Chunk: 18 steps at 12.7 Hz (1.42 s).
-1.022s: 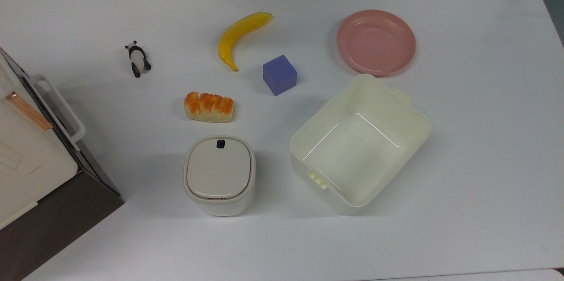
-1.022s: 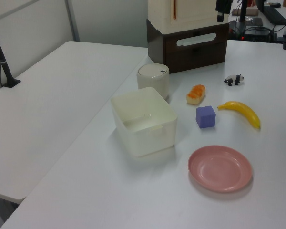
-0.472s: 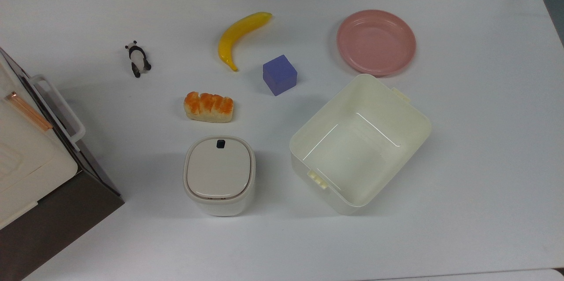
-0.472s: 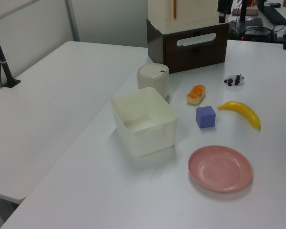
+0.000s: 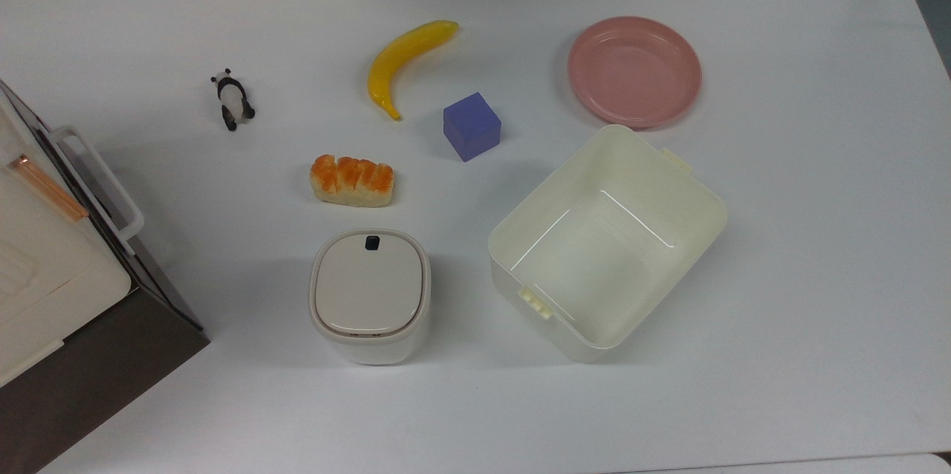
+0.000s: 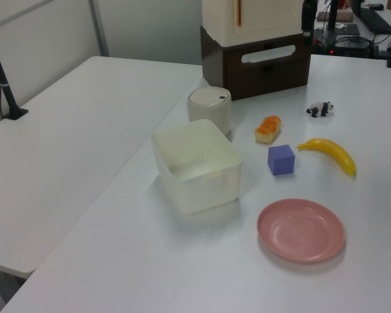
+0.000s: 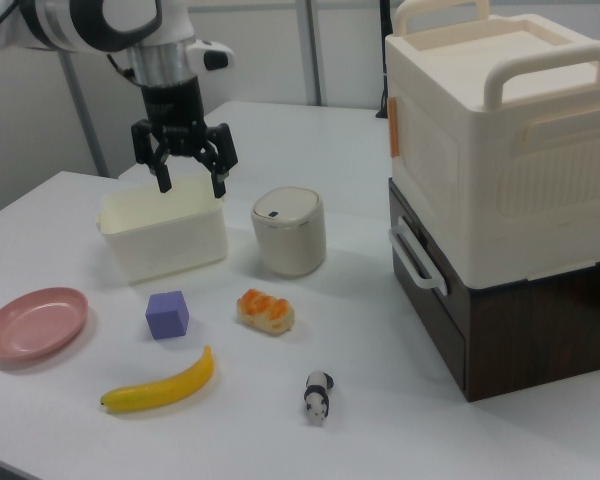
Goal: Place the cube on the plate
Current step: 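Move the open gripper over the purple cube and lower around it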
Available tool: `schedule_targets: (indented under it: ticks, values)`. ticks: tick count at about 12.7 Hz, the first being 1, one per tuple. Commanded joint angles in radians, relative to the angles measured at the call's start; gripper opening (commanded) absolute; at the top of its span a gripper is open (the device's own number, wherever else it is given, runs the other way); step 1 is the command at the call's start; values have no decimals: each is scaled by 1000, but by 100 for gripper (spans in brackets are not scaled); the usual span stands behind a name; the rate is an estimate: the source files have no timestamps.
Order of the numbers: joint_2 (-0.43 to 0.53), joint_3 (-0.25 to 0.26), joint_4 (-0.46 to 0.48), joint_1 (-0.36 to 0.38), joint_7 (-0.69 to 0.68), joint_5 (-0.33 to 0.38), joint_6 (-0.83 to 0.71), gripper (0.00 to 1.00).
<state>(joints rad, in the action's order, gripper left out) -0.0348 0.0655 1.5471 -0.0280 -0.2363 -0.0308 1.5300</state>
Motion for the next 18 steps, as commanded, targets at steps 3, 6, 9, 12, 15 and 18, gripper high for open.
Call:
schedule_targets:
  ticks: [3,6,9,12,15,18]
  values:
    - [15,-94,135,16,-31,-61,91,100]
    - [-31,-148,162,16,-31,-86,125,100]
    - [-82,-167,162,43,-31,-107,145,100]
    - [-135,-179,168,80,-29,-141,148,100]
    - [-162,-213,195,92,-21,-187,160,100]
    - [-188,-216,217,115,-20,-207,182,100]
